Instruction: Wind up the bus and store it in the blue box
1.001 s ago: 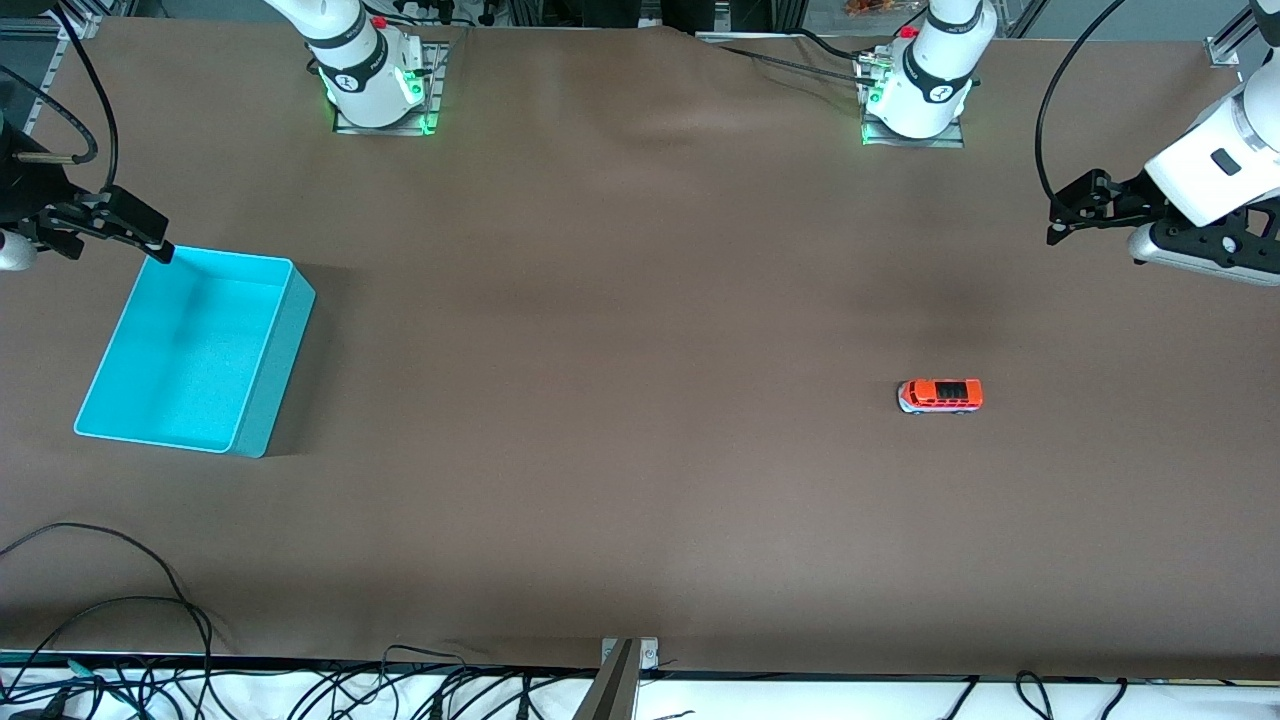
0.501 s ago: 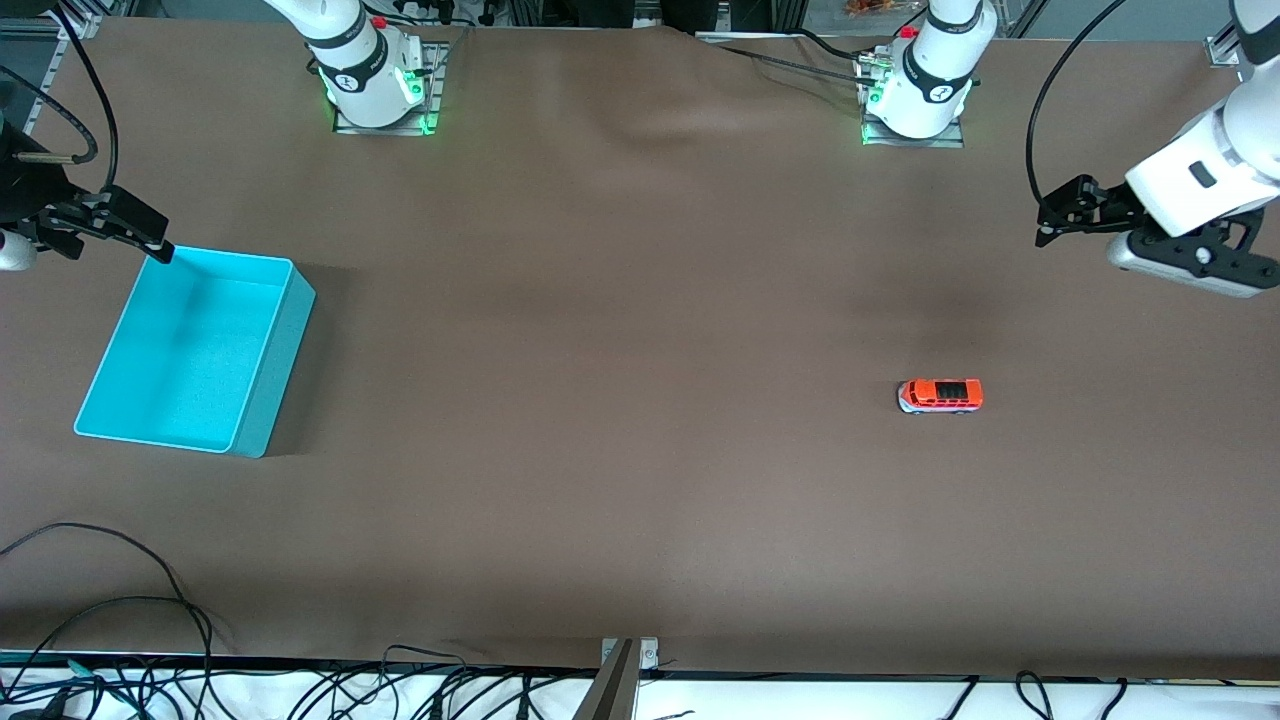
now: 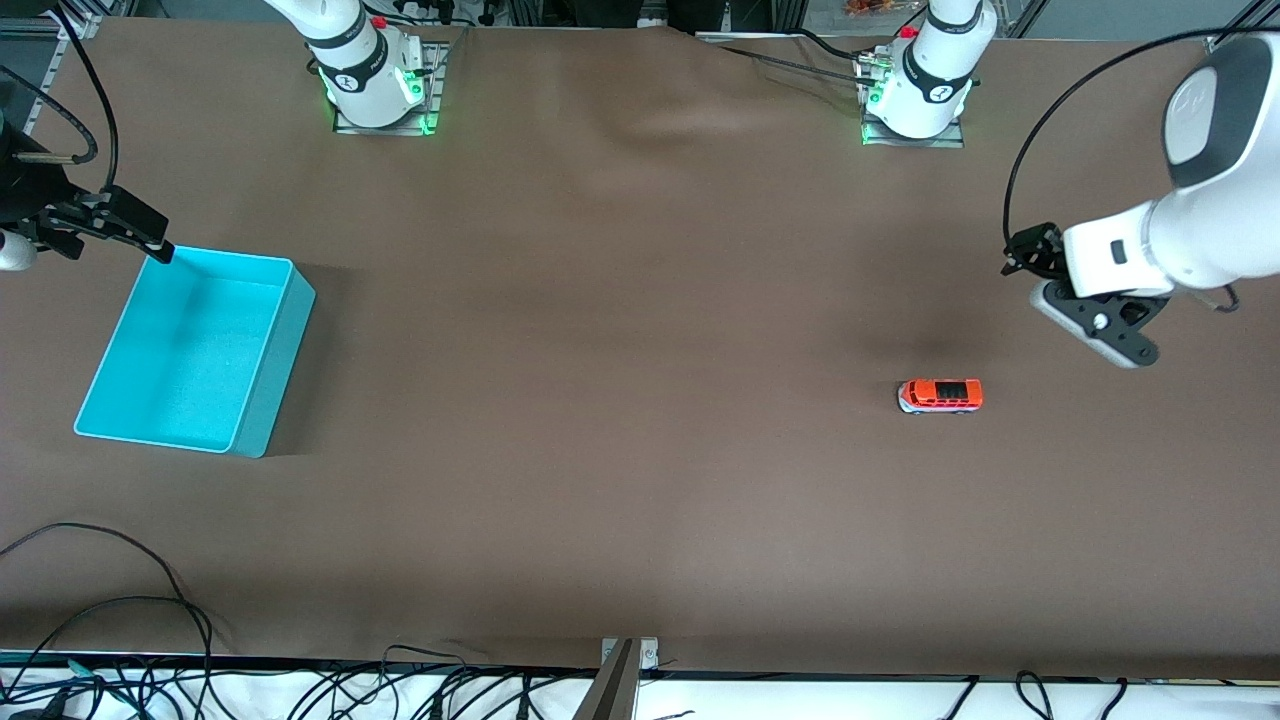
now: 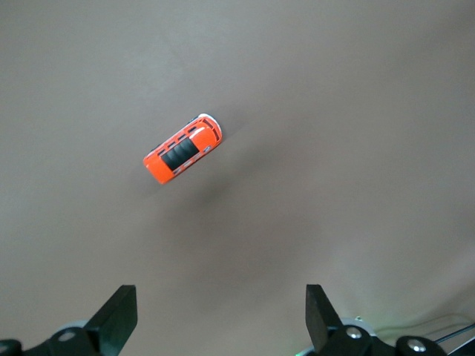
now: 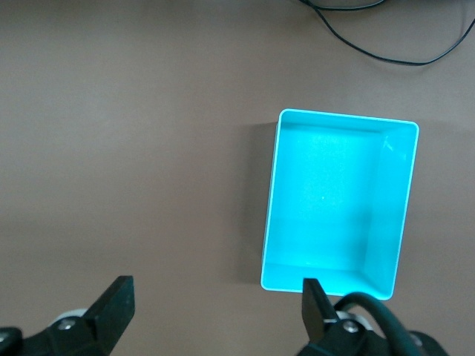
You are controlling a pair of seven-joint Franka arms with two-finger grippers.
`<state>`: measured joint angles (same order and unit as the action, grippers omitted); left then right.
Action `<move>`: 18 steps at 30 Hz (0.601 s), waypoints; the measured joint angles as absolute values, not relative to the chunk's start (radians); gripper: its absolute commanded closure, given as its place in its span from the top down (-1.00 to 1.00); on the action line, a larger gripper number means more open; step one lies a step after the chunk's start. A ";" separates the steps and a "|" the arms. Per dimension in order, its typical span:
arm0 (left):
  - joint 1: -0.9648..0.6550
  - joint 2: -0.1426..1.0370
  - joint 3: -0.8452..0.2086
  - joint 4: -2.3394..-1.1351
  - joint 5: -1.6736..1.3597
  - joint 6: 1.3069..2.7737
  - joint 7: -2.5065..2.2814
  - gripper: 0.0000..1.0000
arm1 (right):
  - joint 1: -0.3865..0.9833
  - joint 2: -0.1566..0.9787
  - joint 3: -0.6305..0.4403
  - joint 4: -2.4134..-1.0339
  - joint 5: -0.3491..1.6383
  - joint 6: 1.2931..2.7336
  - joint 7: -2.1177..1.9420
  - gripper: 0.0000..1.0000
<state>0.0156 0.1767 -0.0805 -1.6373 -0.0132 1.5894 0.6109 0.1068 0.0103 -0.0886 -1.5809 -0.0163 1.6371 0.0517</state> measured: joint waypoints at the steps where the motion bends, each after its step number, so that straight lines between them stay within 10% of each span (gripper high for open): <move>1: 0.016 0.184 -0.080 -1.638 -0.013 1.599 0.642 1.00 | 0.107 0.010 -0.089 -1.581 -0.016 1.637 0.052 1.00; 18: 0.028 0.361 -0.078 -1.686 -0.013 1.800 1.124 1.00 | 0.107 0.010 -0.089 -1.581 -0.016 1.637 0.052 1.00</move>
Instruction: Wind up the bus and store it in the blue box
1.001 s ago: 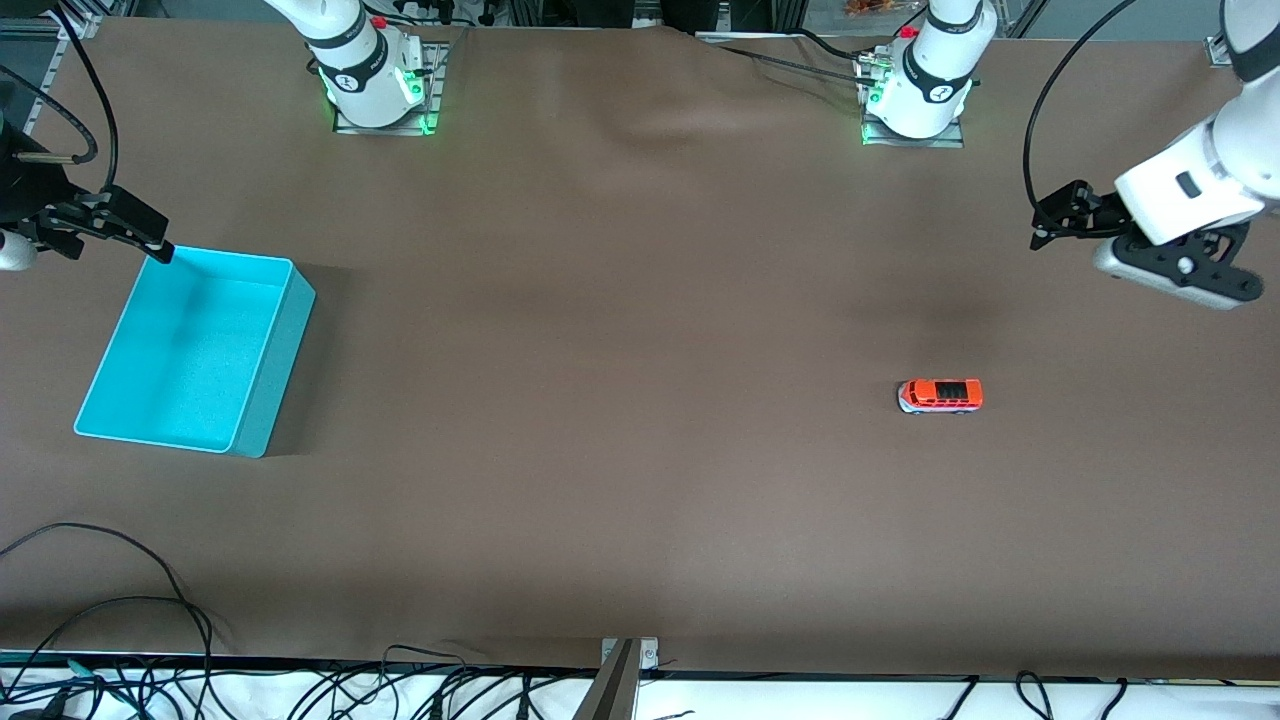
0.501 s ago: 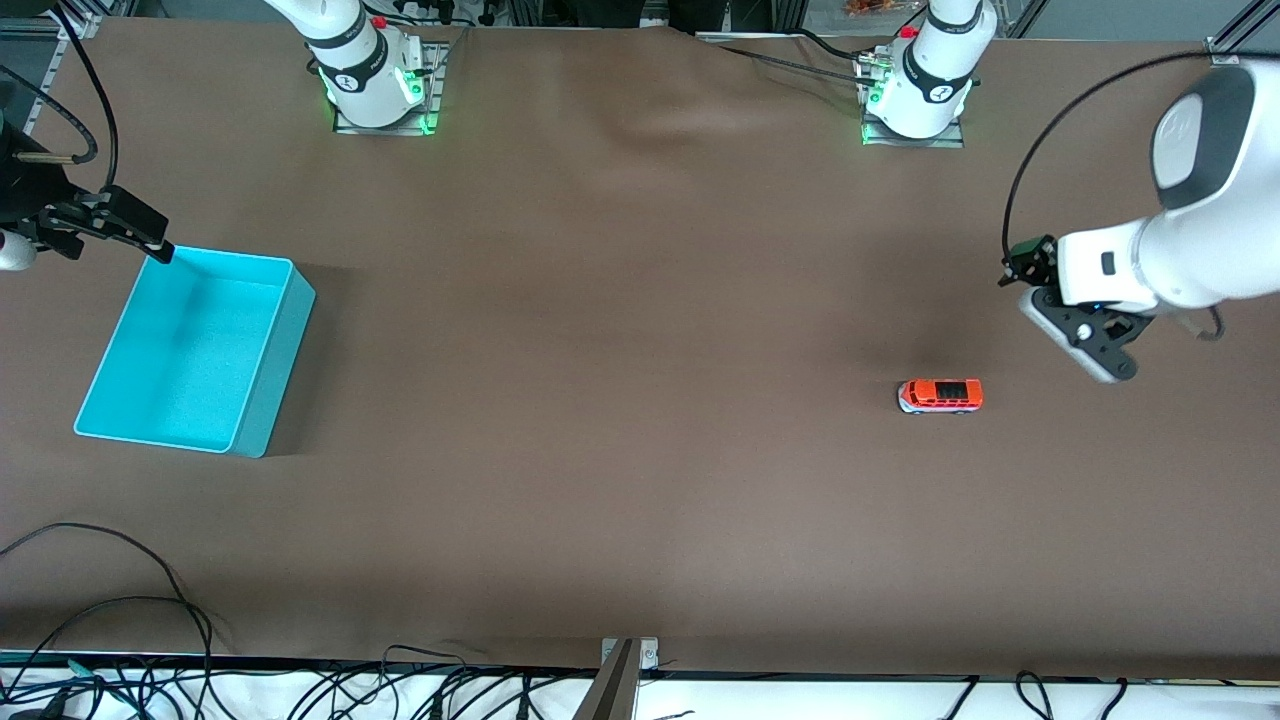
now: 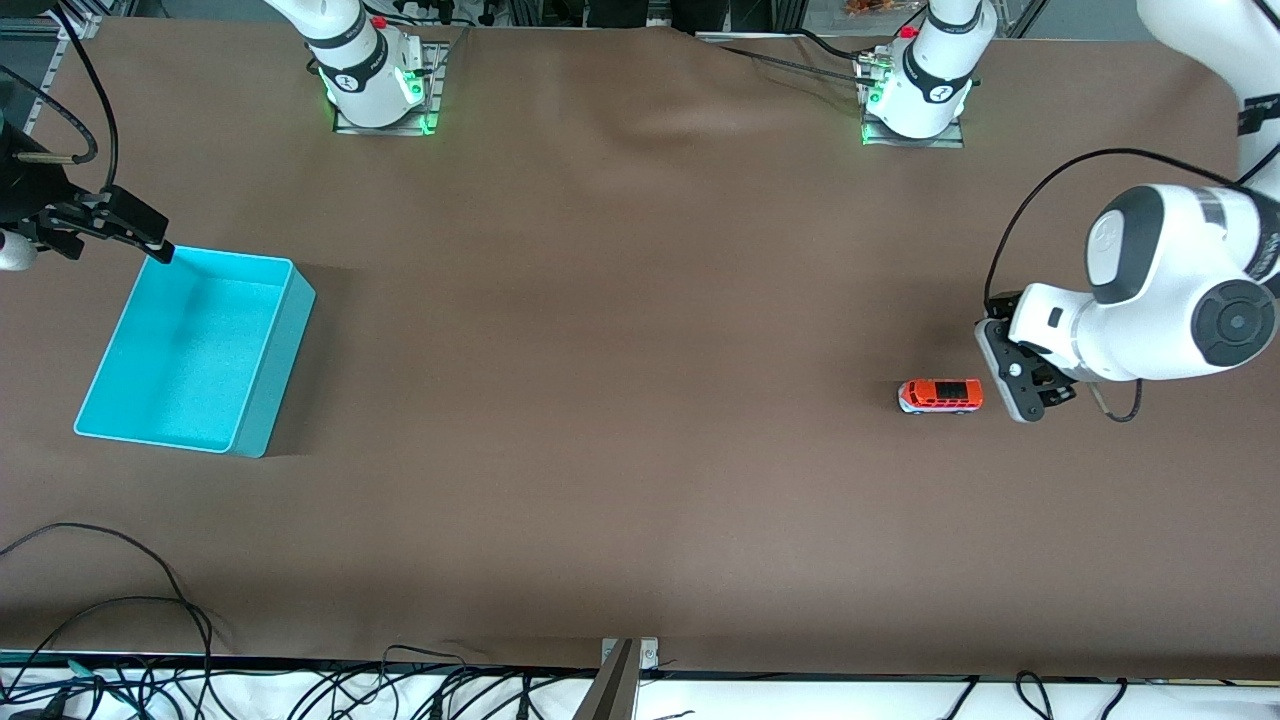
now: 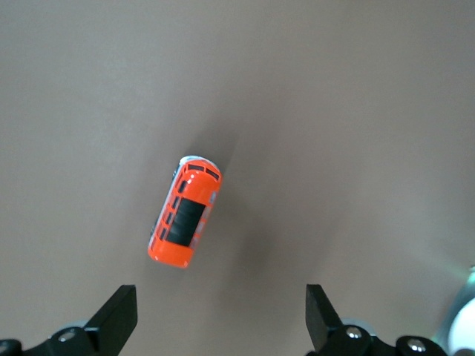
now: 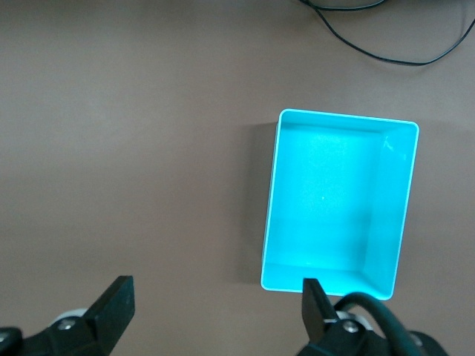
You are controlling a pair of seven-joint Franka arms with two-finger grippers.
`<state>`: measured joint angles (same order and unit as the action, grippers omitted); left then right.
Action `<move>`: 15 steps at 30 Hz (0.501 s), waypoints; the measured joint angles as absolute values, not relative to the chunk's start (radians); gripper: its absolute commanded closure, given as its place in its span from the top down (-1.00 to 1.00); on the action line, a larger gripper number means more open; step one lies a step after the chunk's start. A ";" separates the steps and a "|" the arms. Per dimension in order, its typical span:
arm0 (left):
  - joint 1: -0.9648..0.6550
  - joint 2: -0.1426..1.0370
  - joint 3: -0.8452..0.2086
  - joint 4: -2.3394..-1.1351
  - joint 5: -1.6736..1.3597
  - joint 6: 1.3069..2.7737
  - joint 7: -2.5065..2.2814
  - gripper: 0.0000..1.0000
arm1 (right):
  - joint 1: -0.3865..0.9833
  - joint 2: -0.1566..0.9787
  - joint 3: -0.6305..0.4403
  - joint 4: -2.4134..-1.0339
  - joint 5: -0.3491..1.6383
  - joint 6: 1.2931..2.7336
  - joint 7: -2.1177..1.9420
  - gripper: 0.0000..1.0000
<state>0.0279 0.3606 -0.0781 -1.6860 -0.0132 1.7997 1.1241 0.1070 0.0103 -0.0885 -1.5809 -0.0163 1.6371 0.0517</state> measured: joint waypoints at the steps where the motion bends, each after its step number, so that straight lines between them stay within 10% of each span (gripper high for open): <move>1: 0.028 0.362 -0.078 -1.697 -0.013 1.818 1.138 1.00 | 0.107 0.010 -0.089 -1.581 -0.016 1.637 0.052 1.00; 15: 0.028 0.363 -0.078 -1.924 -0.011 2.141 1.344 1.00 | 0.107 0.010 -0.088 -1.581 -0.016 1.637 0.052 1.00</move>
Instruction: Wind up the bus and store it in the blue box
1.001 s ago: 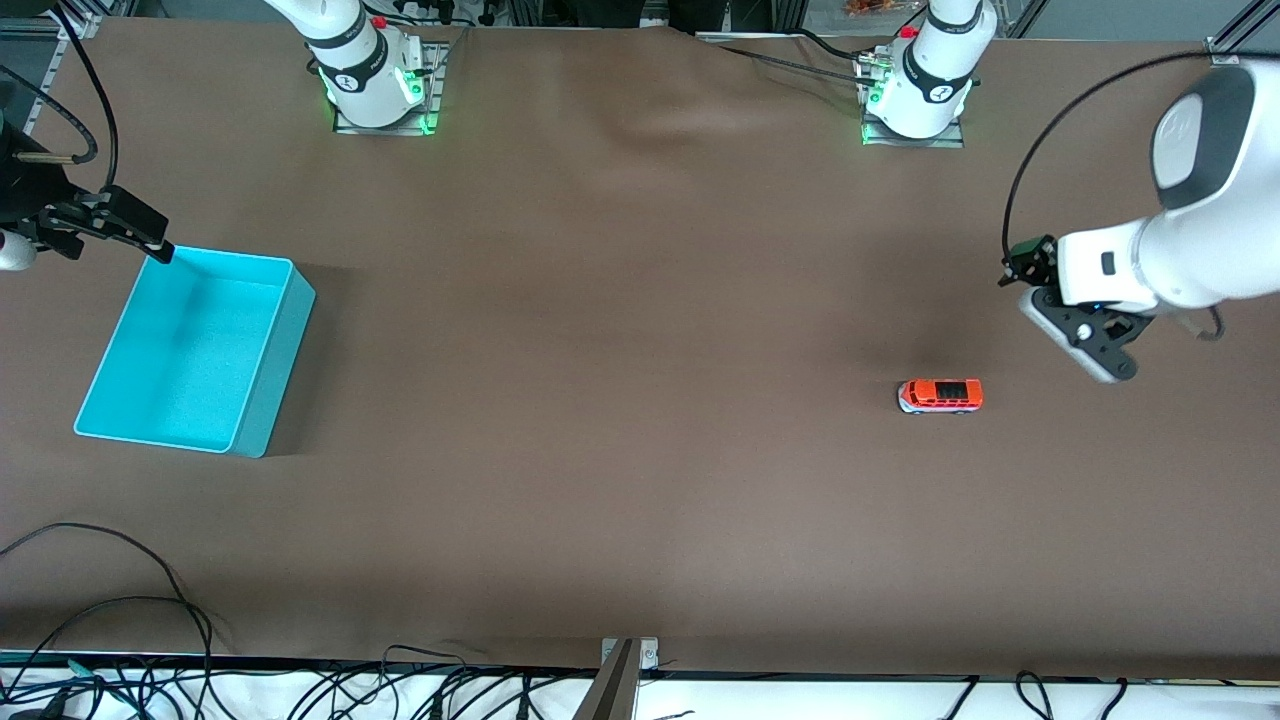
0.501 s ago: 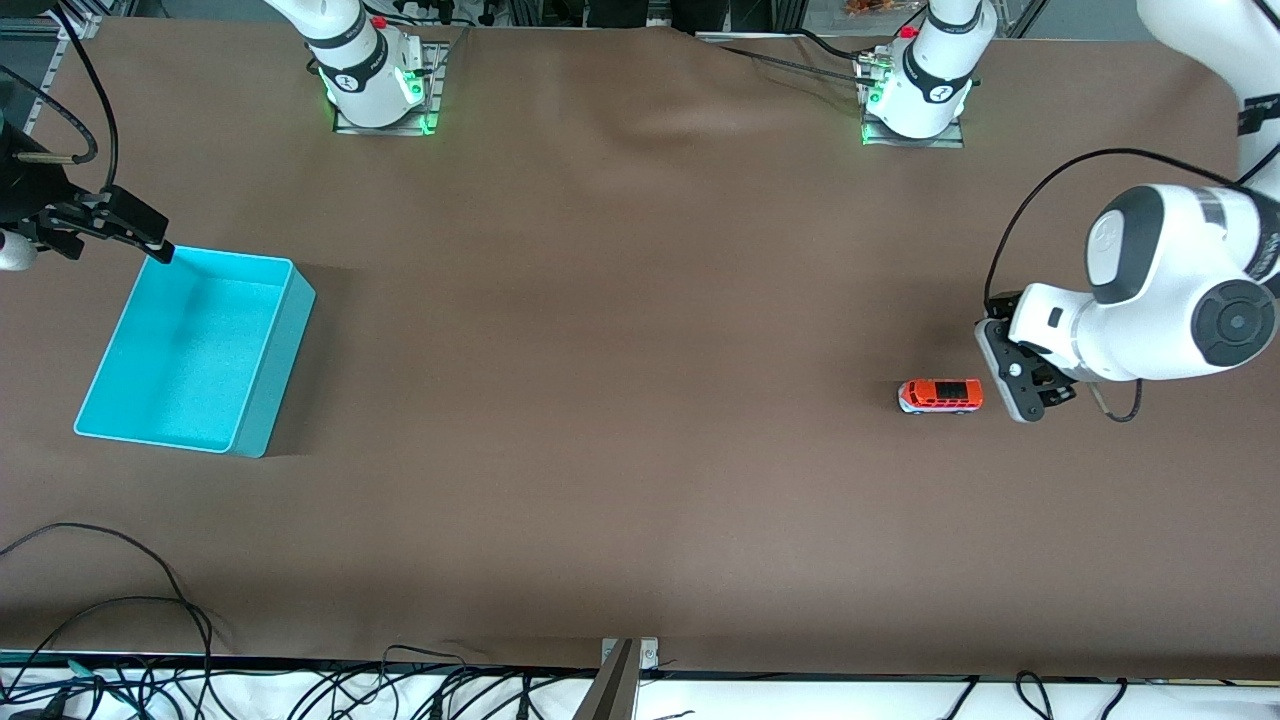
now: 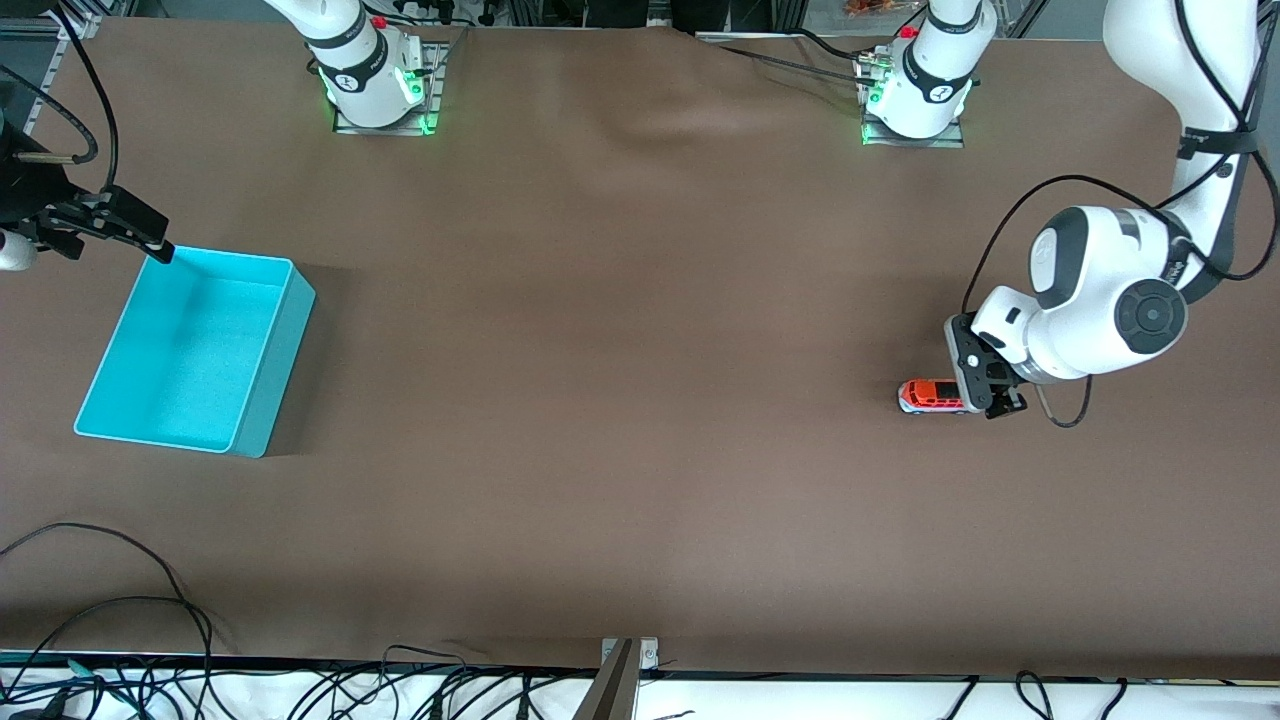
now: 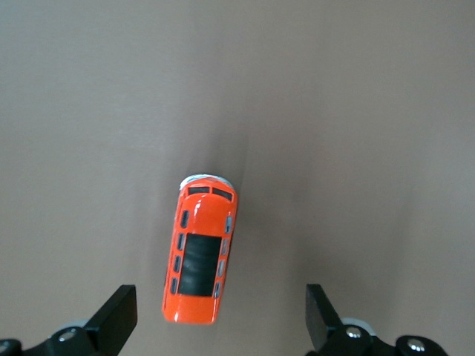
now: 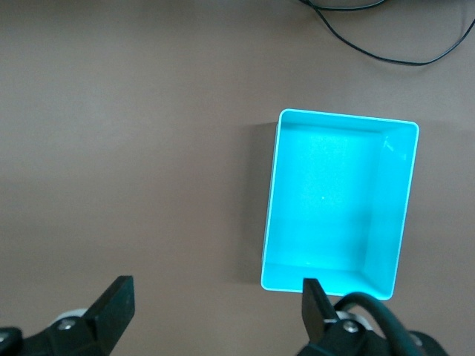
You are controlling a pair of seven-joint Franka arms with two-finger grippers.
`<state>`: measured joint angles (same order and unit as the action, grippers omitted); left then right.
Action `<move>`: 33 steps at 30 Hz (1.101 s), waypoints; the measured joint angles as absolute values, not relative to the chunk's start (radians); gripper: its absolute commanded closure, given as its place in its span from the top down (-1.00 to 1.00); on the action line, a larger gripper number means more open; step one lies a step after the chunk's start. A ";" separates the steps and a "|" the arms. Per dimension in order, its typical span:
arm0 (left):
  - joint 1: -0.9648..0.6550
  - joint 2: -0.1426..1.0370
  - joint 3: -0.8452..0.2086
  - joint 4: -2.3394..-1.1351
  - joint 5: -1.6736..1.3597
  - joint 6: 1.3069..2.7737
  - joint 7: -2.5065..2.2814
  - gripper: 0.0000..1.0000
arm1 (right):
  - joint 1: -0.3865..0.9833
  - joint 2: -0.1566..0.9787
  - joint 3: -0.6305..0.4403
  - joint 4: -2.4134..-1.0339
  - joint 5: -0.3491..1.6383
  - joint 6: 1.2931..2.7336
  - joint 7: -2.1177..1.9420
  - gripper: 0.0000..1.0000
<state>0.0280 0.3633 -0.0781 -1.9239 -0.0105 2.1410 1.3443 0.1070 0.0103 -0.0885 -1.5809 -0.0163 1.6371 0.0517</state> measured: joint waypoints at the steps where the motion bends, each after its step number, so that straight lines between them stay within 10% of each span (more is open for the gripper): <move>1: 0.028 0.363 -0.078 -1.935 -0.010 2.155 1.357 1.00 | 0.107 0.010 -0.088 -1.581 -0.016 1.637 0.052 1.00; 33: 0.024 0.511 -0.080 -2.056 0.103 2.568 1.471 0.84 | 0.107 0.010 -0.088 -1.581 -0.016 1.637 0.052 1.00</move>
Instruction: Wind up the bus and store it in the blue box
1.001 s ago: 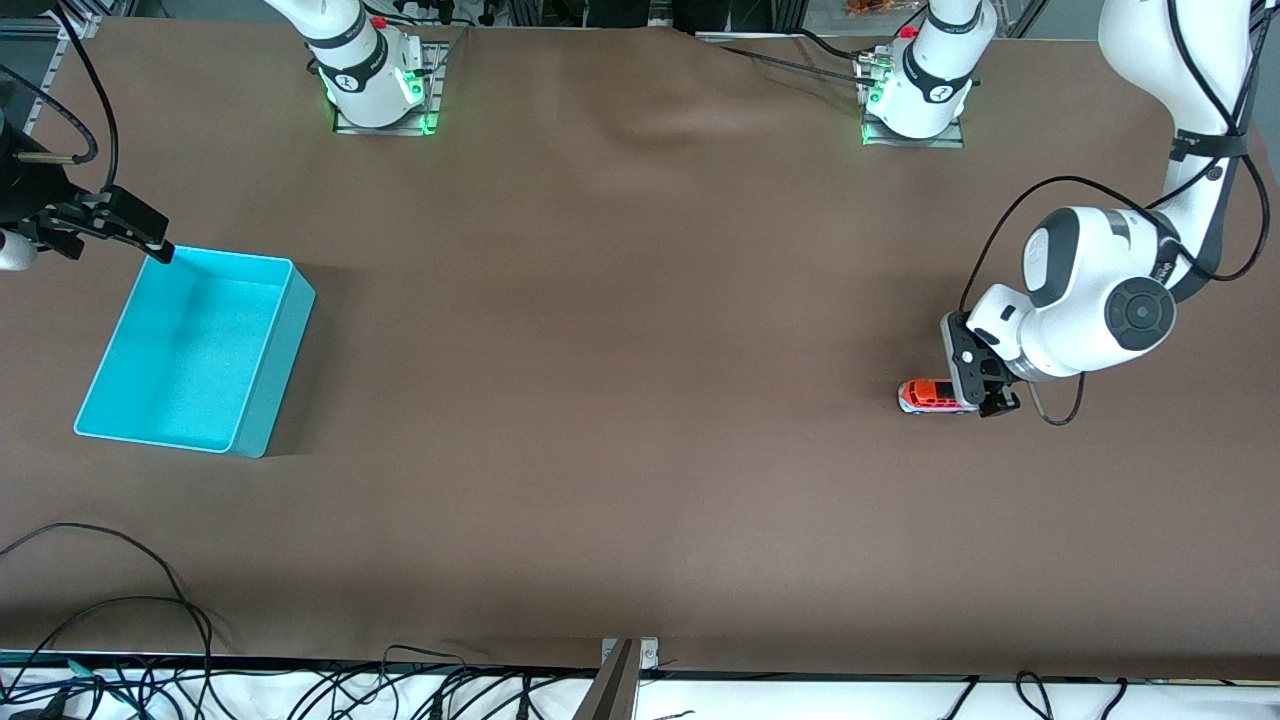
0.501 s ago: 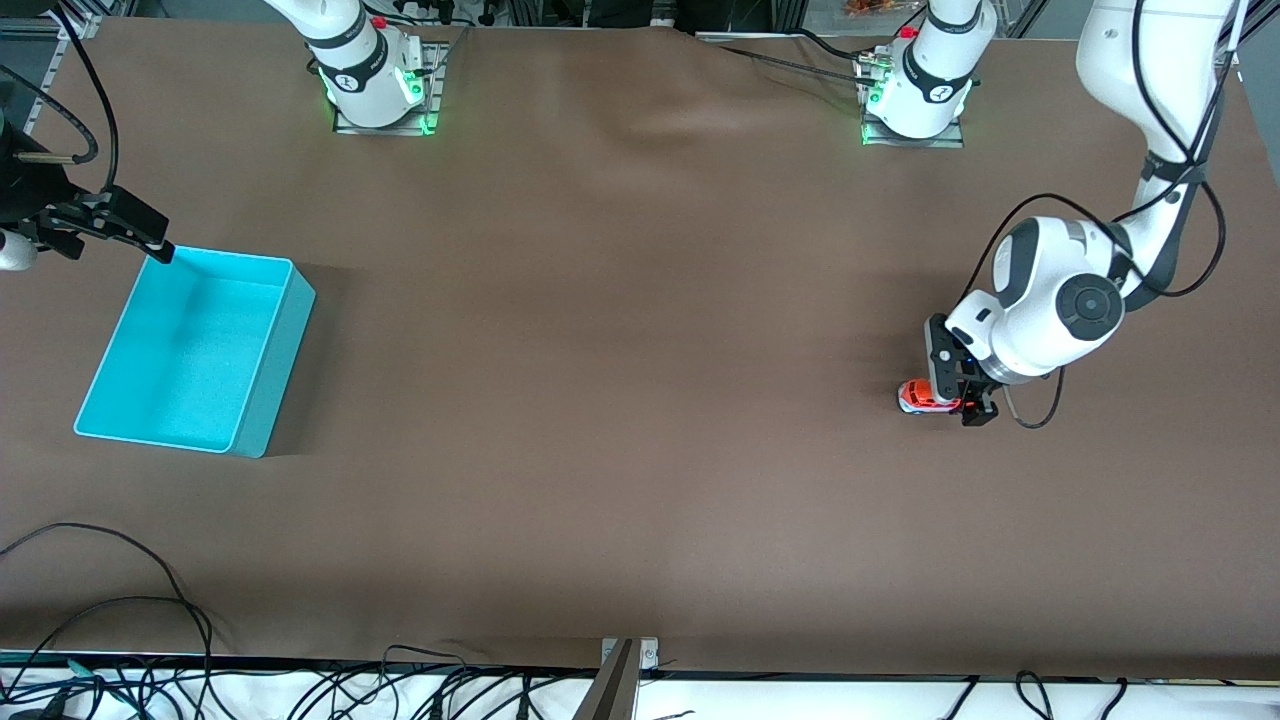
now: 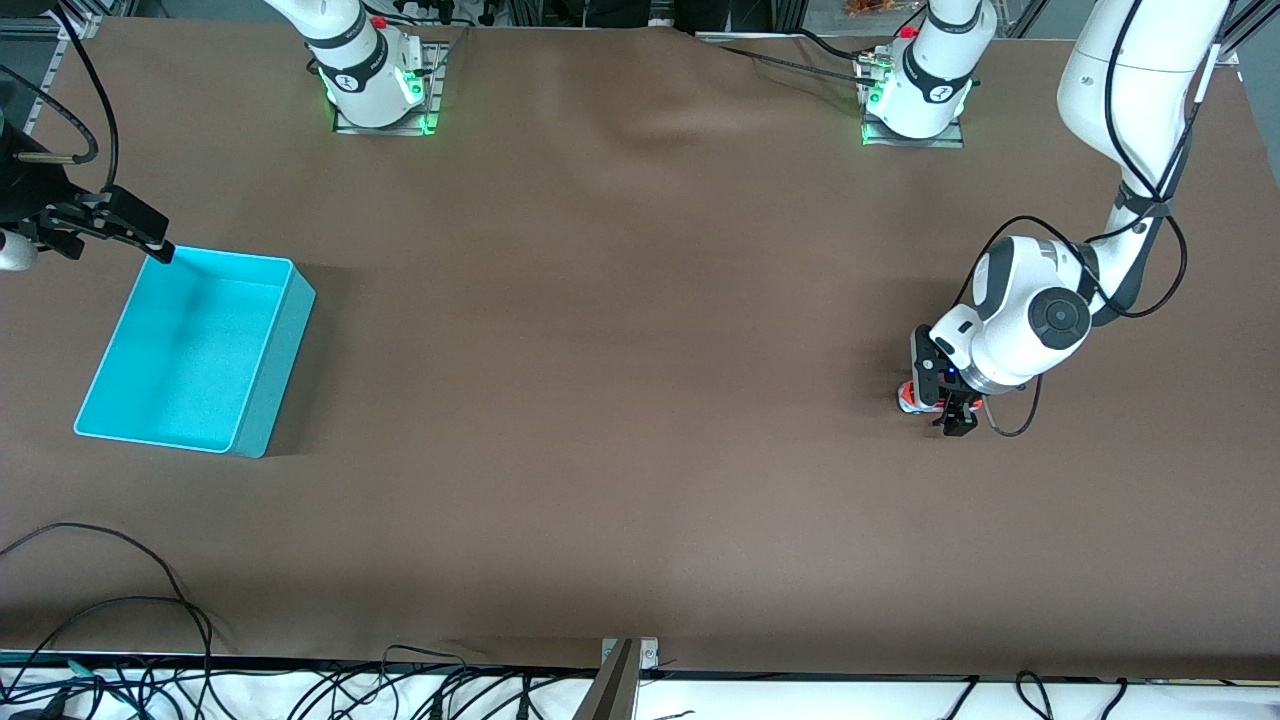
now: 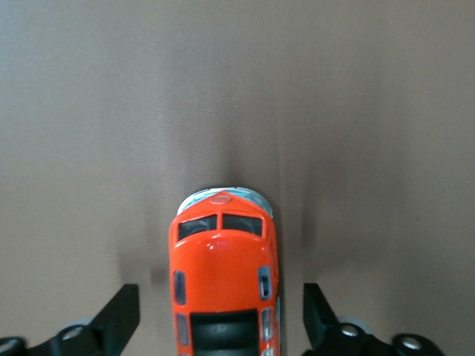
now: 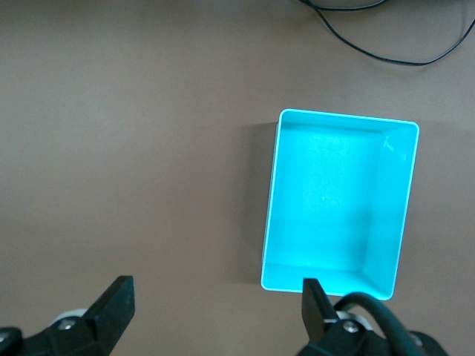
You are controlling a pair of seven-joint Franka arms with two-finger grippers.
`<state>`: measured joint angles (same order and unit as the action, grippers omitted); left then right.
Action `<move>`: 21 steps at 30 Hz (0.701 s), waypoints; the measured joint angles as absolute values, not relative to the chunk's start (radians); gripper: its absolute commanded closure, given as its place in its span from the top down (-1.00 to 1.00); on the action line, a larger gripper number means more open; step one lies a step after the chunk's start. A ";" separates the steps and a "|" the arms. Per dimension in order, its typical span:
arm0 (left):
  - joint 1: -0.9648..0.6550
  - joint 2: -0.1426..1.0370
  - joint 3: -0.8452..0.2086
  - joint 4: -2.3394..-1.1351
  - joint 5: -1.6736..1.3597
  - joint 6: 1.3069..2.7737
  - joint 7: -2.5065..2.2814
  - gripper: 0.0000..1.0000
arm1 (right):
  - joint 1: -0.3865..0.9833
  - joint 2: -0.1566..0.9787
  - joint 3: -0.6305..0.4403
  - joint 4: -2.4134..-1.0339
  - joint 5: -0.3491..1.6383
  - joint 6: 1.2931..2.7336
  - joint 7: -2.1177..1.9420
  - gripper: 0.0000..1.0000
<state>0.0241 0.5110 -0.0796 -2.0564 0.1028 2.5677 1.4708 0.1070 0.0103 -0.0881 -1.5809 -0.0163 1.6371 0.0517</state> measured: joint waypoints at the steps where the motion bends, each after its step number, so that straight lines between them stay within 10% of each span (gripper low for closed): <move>1: 0.024 0.511 -0.080 -2.060 0.103 2.570 1.473 0.74 | 0.107 0.010 -0.088 -1.581 -0.016 1.637 0.052 1.00; 6: 0.026 0.509 -0.080 -2.073 0.103 2.574 1.477 -0.16 | 0.107 0.010 -0.088 -1.581 -0.016 1.637 0.052 1.00; 21: 0.040 0.501 -0.080 -2.088 0.103 2.579 1.482 -0.59 | 0.107 0.010 -0.088 -1.581 -0.016 1.637 0.052 1.00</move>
<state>0.0405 0.5014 -0.0797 -2.0877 0.1028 2.5785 1.4819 0.1070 0.0104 -0.0881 -1.5809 -0.0163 1.6371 0.0517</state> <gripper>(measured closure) 0.463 0.000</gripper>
